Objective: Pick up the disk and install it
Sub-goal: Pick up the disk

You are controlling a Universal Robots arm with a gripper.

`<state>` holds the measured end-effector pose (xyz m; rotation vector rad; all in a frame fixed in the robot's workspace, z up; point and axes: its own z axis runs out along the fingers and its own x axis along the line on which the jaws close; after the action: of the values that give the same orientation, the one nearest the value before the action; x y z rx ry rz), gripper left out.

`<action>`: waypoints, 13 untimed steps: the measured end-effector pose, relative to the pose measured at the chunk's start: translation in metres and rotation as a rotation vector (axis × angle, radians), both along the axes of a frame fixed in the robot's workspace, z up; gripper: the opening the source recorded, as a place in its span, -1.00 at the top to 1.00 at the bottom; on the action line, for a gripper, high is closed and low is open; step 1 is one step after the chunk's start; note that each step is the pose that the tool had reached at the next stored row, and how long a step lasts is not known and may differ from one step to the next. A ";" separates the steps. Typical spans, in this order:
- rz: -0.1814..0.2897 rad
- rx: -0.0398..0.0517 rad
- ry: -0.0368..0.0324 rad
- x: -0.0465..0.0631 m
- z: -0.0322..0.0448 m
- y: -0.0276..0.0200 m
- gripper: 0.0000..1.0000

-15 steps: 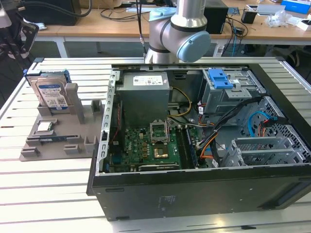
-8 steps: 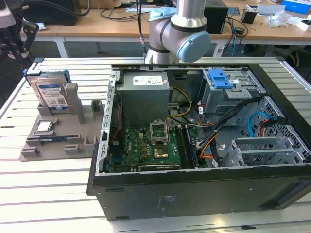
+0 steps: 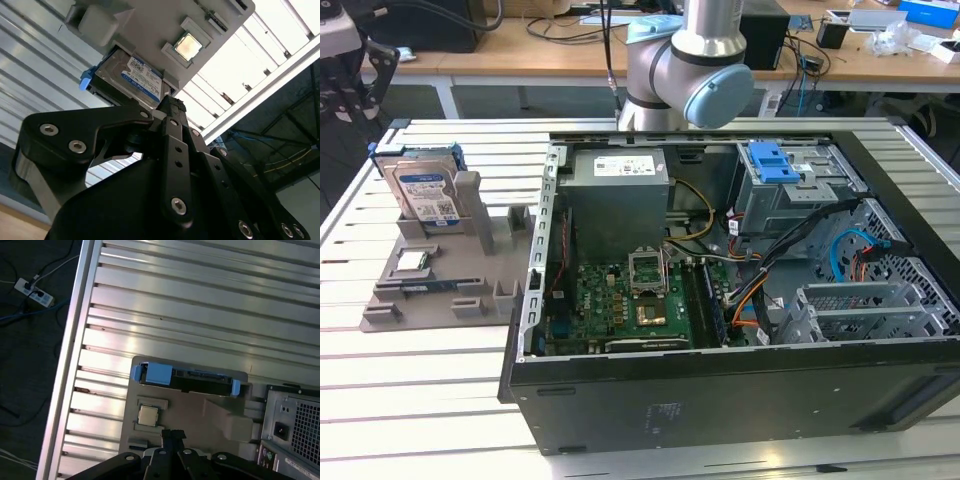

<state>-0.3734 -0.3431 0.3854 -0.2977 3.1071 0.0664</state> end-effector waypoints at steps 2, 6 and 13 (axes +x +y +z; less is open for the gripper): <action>0.021 0.0000 0.0000 0.000 0.0000 0.0000 0.79; 0.082 0.0000 0.0000 0.000 0.0000 0.0000 0.79; 0.159 0.0000 0.0000 0.000 0.0000 0.0000 0.79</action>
<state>-0.3734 -0.3431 0.3854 -0.5447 3.0769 0.0687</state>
